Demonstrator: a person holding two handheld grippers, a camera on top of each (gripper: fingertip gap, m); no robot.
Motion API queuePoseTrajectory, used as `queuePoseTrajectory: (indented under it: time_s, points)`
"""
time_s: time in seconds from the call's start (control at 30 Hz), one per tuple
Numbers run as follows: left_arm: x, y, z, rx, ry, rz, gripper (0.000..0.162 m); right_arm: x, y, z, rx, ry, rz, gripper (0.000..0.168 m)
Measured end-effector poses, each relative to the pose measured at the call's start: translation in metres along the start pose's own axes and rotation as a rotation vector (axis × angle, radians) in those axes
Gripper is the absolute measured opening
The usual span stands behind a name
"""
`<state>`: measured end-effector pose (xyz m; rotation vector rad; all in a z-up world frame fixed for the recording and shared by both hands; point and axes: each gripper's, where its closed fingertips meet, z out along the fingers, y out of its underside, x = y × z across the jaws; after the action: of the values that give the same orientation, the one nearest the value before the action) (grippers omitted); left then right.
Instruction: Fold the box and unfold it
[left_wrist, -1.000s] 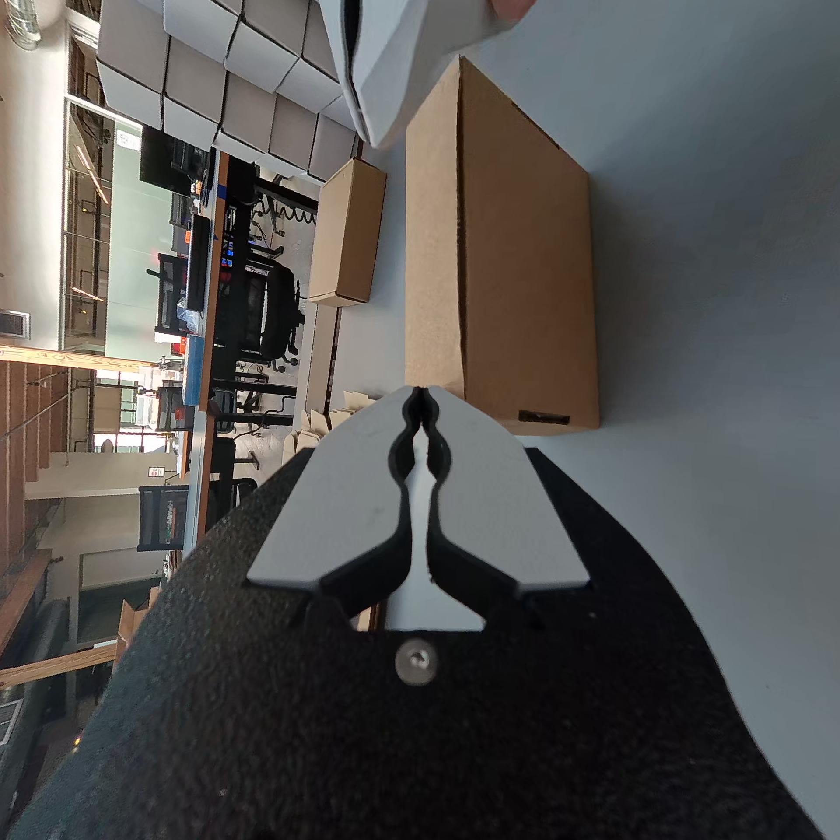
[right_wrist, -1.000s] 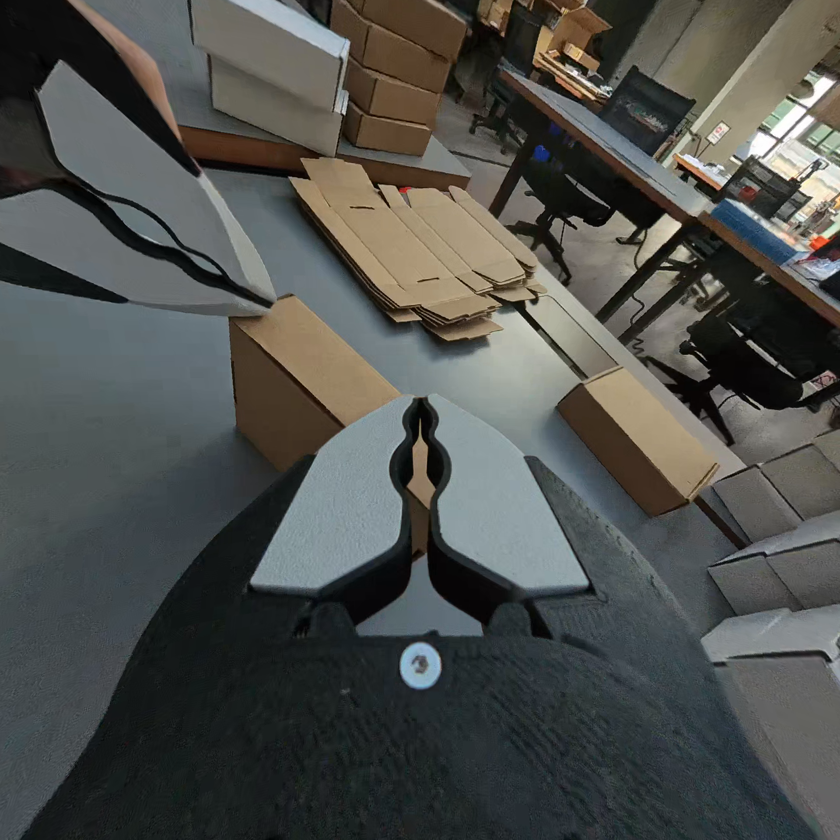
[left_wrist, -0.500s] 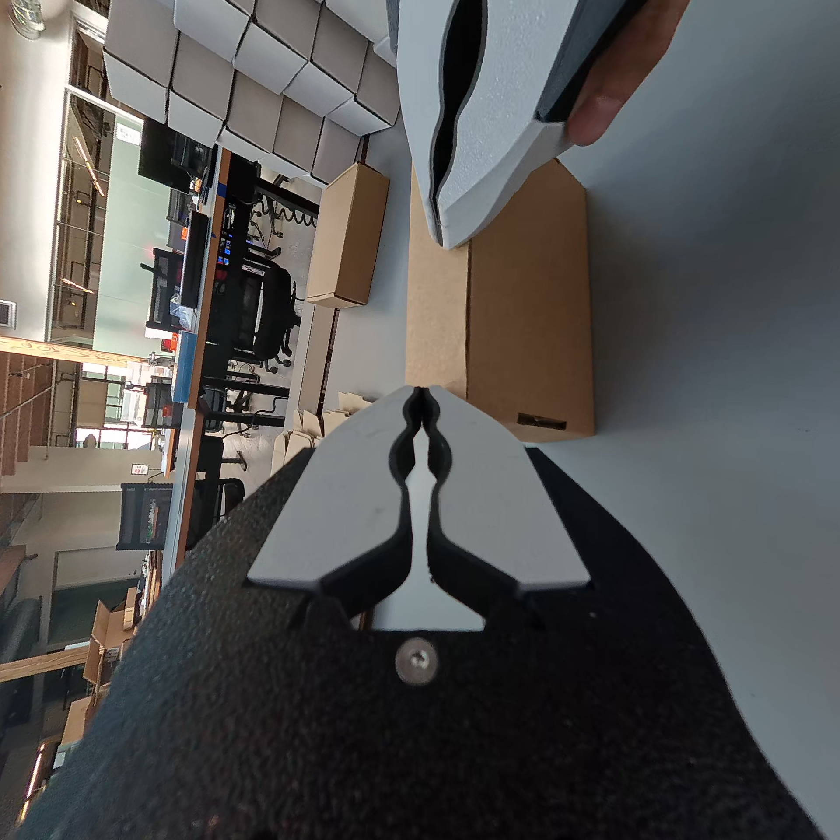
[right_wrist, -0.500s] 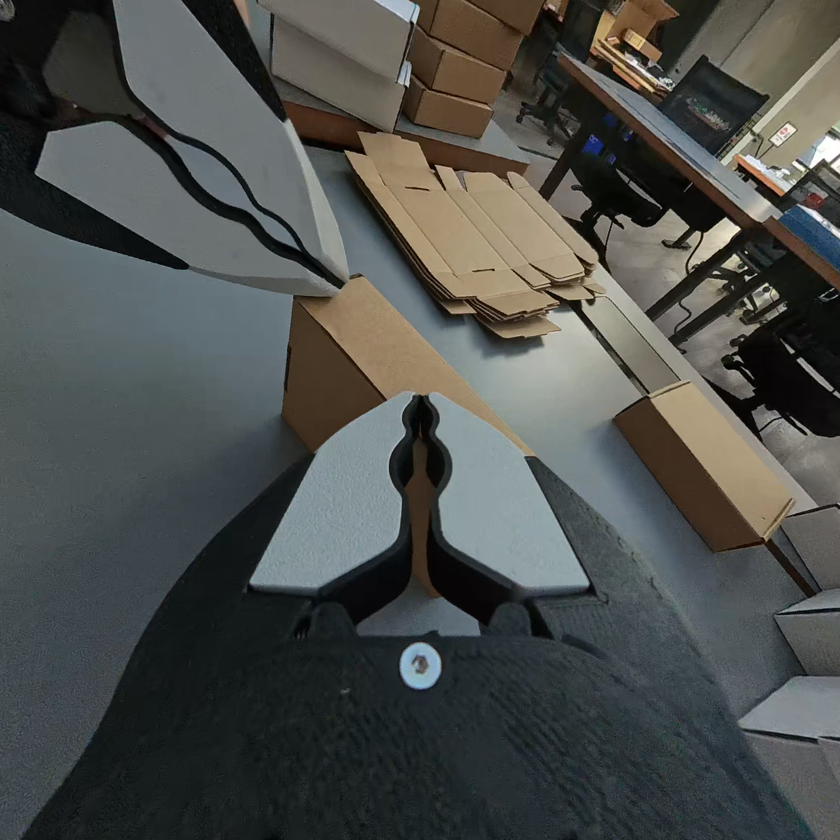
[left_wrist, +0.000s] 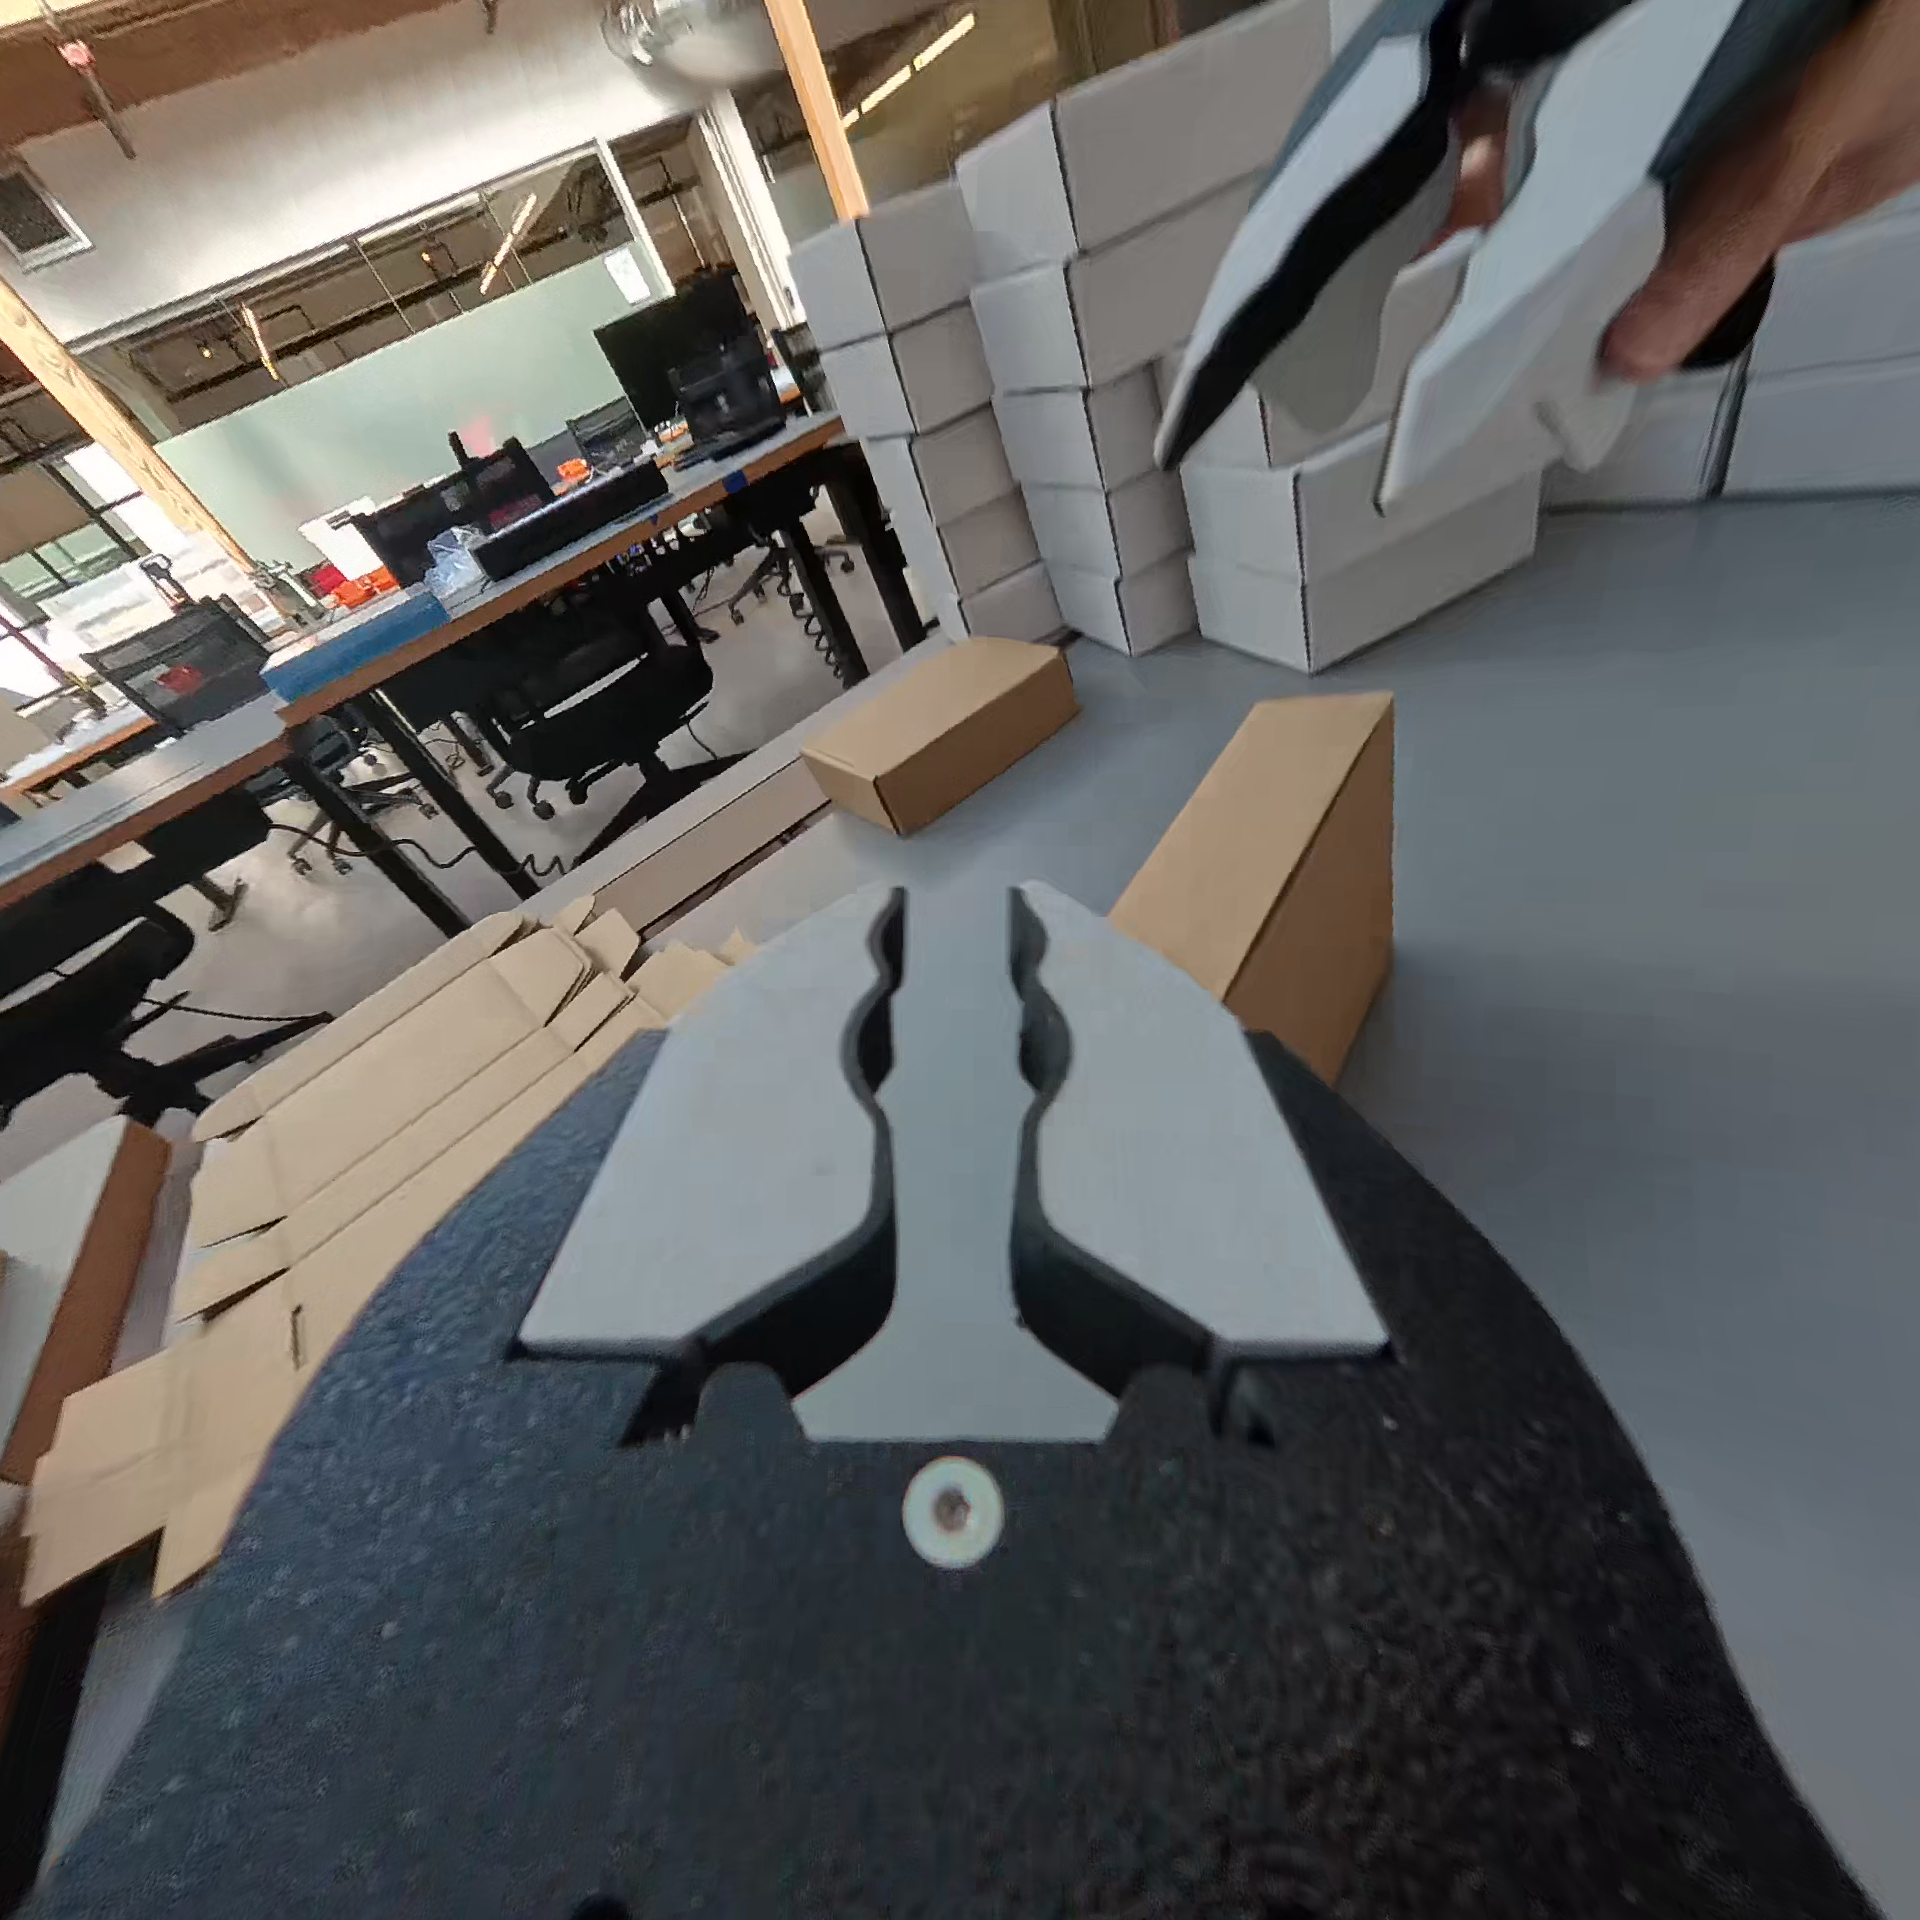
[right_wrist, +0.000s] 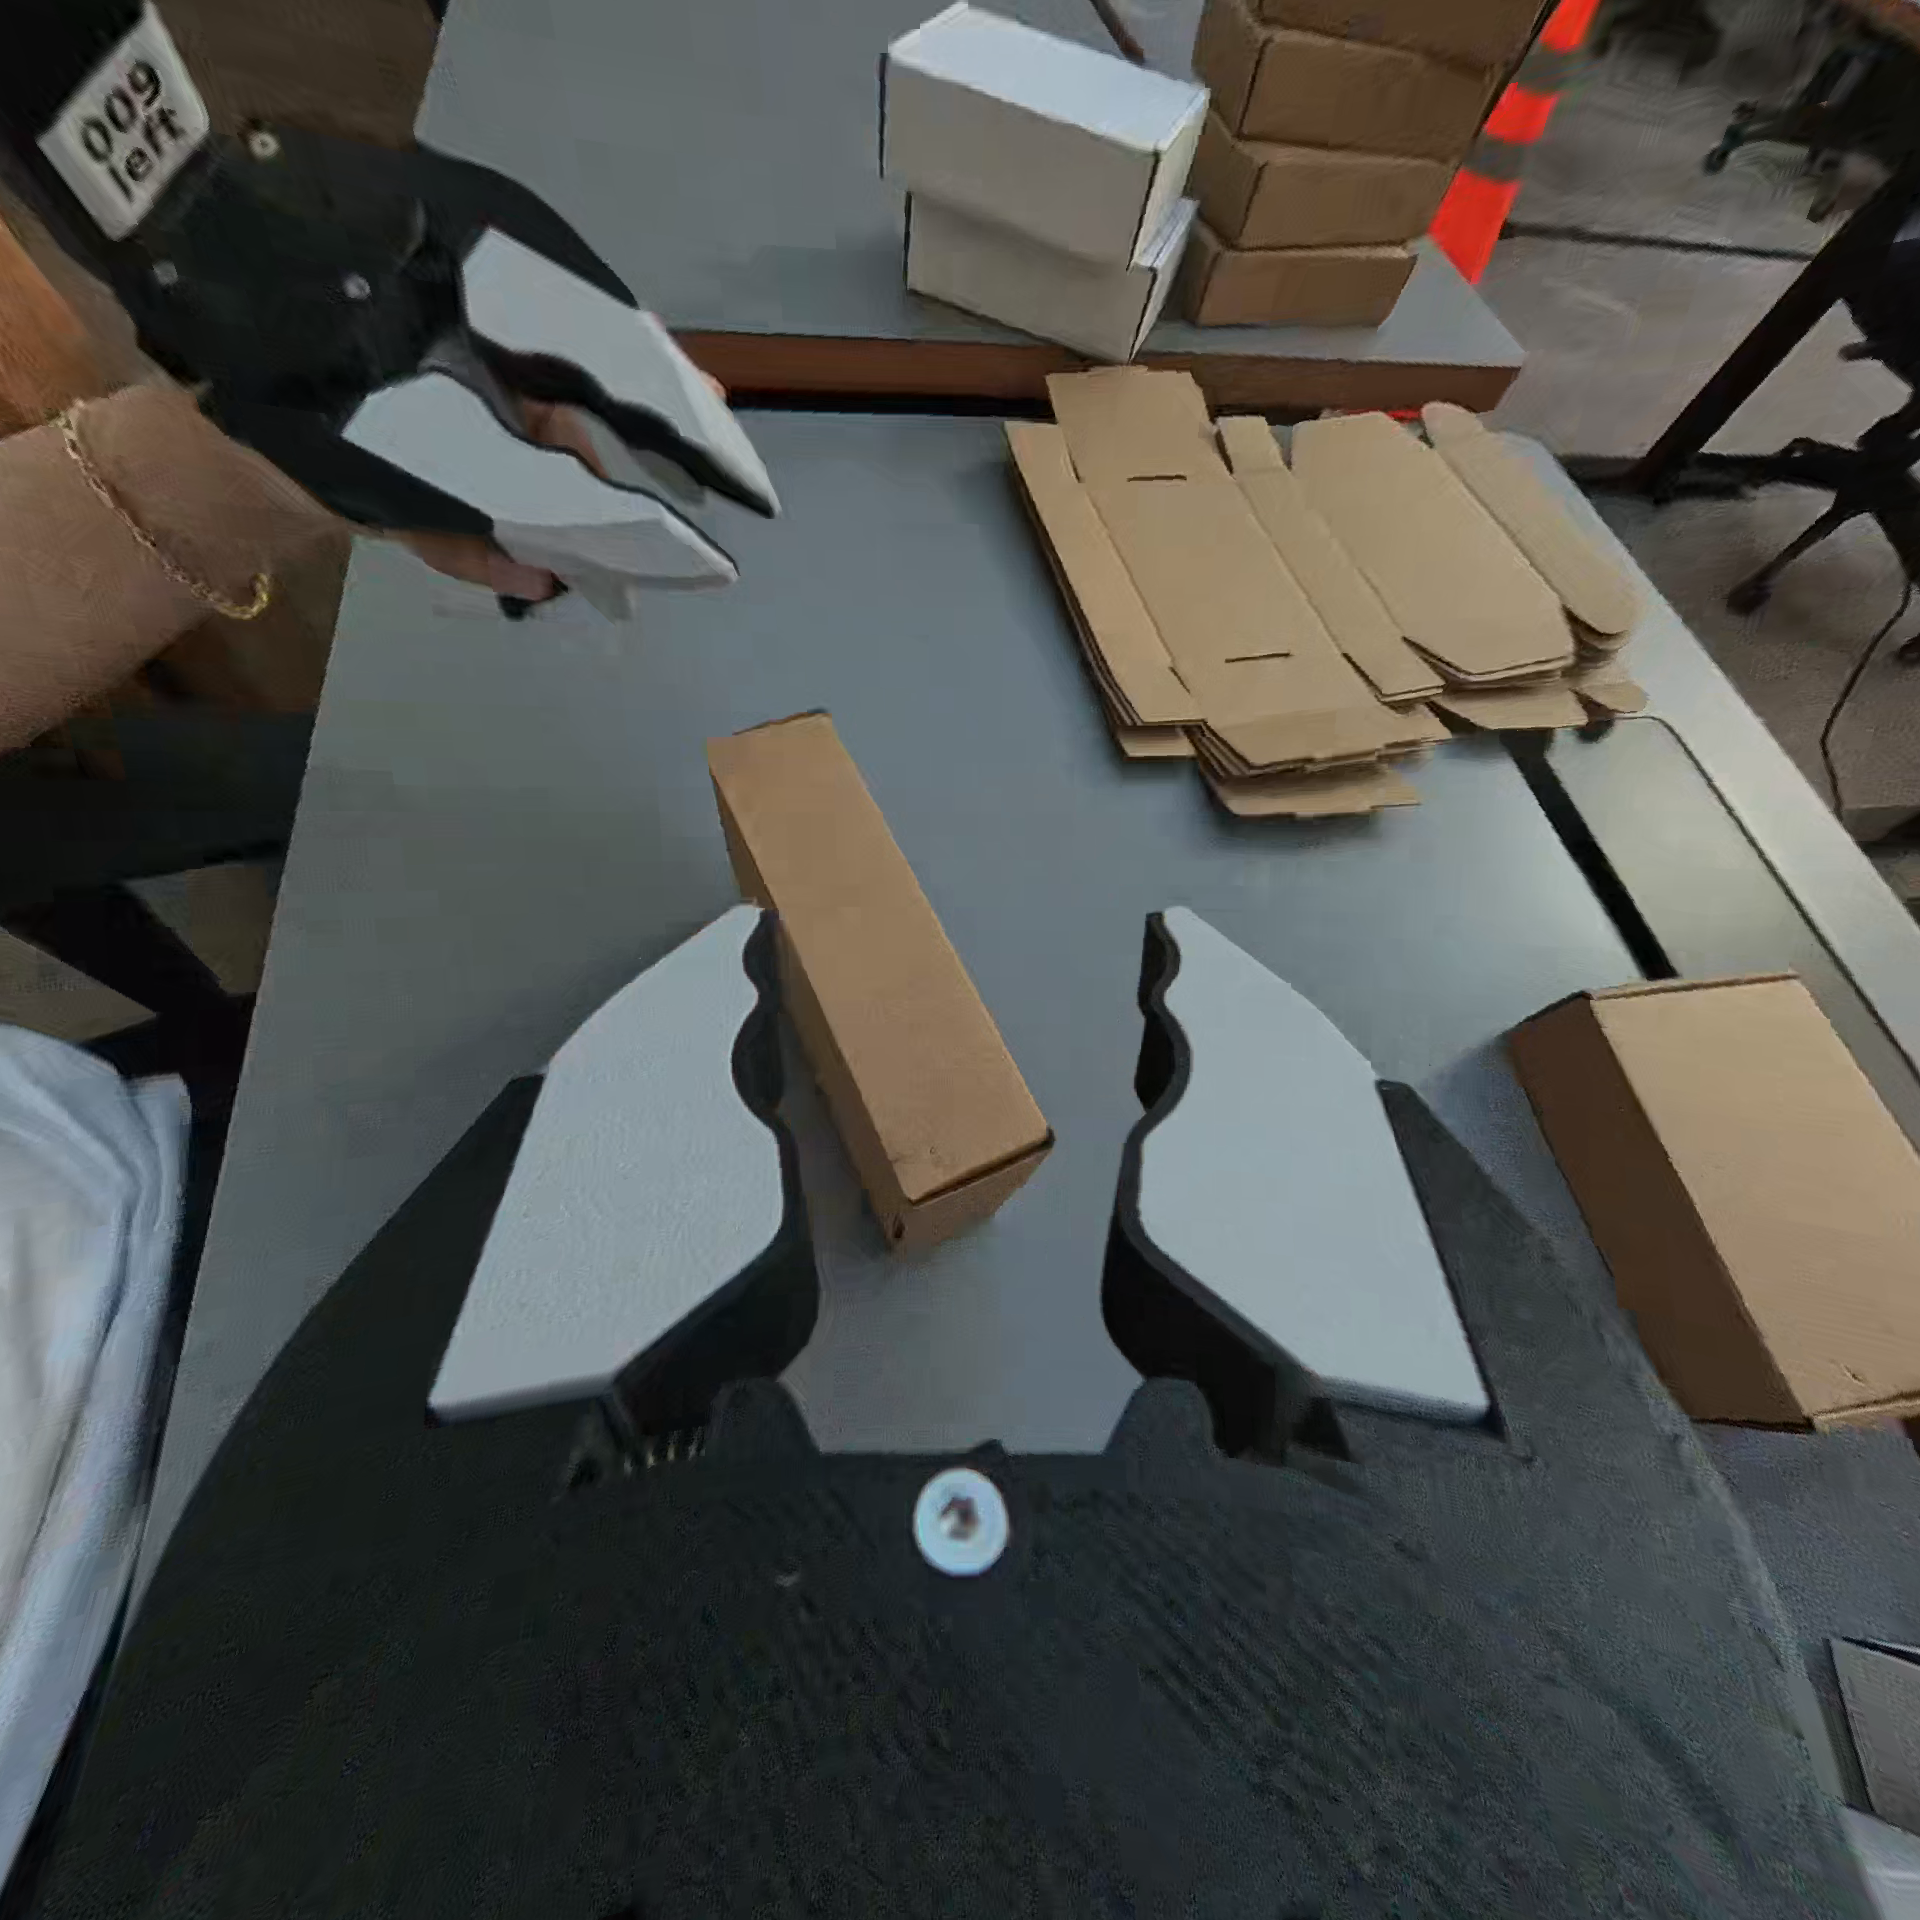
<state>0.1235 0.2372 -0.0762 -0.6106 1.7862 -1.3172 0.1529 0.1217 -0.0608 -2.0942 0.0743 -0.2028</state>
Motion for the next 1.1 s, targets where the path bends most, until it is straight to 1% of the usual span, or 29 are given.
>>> queuePoseTrajectory:
  time_s: [0.03, 0.07, 0.13, 0.17, 0.2, 0.27, 0.3, 0.33, 0.37, 0.4, 0.5, 0.57, 0.6, 0.63, 0.7, 0.83, 0.87, 0.93, 0.97, 1.03, 1.1]
  points:
    - [-0.008, -0.009, -0.004, 0.052, -0.014, -0.083, 0.046, -0.002, 0.005, 0.004, -0.087, -0.063, -0.007, 0.062]
    - [-0.017, -0.015, -0.007, 0.078, -0.028, -0.153, 0.047, -0.004, 0.009, 0.009, -0.164, -0.109, -0.016, 0.069]
    - [-0.033, -0.025, -0.013, 0.127, -0.068, -0.267, 0.053, -0.013, 0.017, 0.025, -0.295, -0.205, -0.055, 0.073]
    - [-0.04, -0.03, -0.015, 0.154, -0.088, -0.311, 0.057, -0.015, 0.021, 0.034, -0.349, -0.225, -0.092, 0.074]
    - [-0.045, -0.032, -0.017, 0.176, -0.101, -0.351, 0.058, -0.017, 0.027, 0.043, -0.407, -0.232, -0.132, 0.074]
    - [-0.051, -0.032, -0.019, 0.205, -0.122, -0.416, 0.057, -0.022, 0.04, 0.059, -0.516, -0.248, -0.203, 0.076]
    - [-0.053, -0.032, -0.019, 0.212, -0.123, -0.434, 0.057, -0.028, 0.045, 0.066, -0.553, -0.272, -0.234, 0.074]
    - [-0.053, -0.031, -0.018, 0.208, -0.119, -0.442, 0.057, -0.032, 0.049, 0.072, -0.582, -0.279, -0.266, 0.068]
    - [-0.054, -0.029, -0.018, 0.197, -0.117, -0.444, 0.056, -0.034, 0.053, 0.078, -0.606, -0.282, -0.299, 0.052]
    - [-0.053, -0.027, -0.018, 0.19, -0.117, -0.439, 0.055, -0.033, 0.056, 0.082, -0.625, -0.268, -0.334, 0.047]
    - [-0.048, -0.021, -0.016, 0.151, -0.099, -0.398, 0.052, -0.035, 0.053, 0.087, -0.651, -0.236, -0.379, 0.046]
    - [-0.047, -0.015, -0.014, 0.113, -0.102, -0.368, 0.051, -0.037, 0.049, 0.085, -0.624, -0.221, -0.423, 0.047]
    - [-0.046, -0.013, -0.012, 0.103, -0.106, -0.357, 0.051, -0.03, 0.046, 0.082, -0.613, -0.193, -0.441, 0.047]
    - [-0.045, -0.012, -0.011, 0.096, -0.107, -0.351, 0.05, -0.016, 0.041, 0.077, -0.604, -0.142, -0.456, 0.047]
    - [-0.04, -0.011, -0.007, 0.09, -0.094, -0.341, 0.05, 0.036, 0.03, 0.061, -0.595, 0.03, -0.469, 0.047]
    - [-0.033, -0.004, 0.002, 0.055, -0.077, -0.296, 0.049, 0.181, 0.011, 0.016, -0.597, 0.584, -0.522, 0.047]
    - [-0.031, -0.003, 0.004, 0.051, -0.066, -0.292, 0.049, 0.208, 0.012, 0.01, -0.585, 0.679, -0.552, 0.047]
    - [-0.027, 0.0, 0.01, 0.046, -0.048, -0.295, 0.048, 0.247, 0.022, 0.007, -0.584, 0.804, -0.623, 0.046]
    - [-0.025, 0.002, 0.013, 0.039, -0.04, -0.297, 0.048, 0.261, 0.03, 0.01, -0.588, 0.836, -0.664, 0.046]
    - [-0.02, 0.008, 0.018, 0.018, -0.017, -0.288, 0.047, 0.282, 0.045, 0.018, -0.578, 0.889, -0.746, 0.046]
    - [-0.014, 0.014, 0.022, -0.004, 0.002, -0.264, 0.048, 0.293, 0.061, 0.028, -0.583, 0.897, -0.776, 0.046]
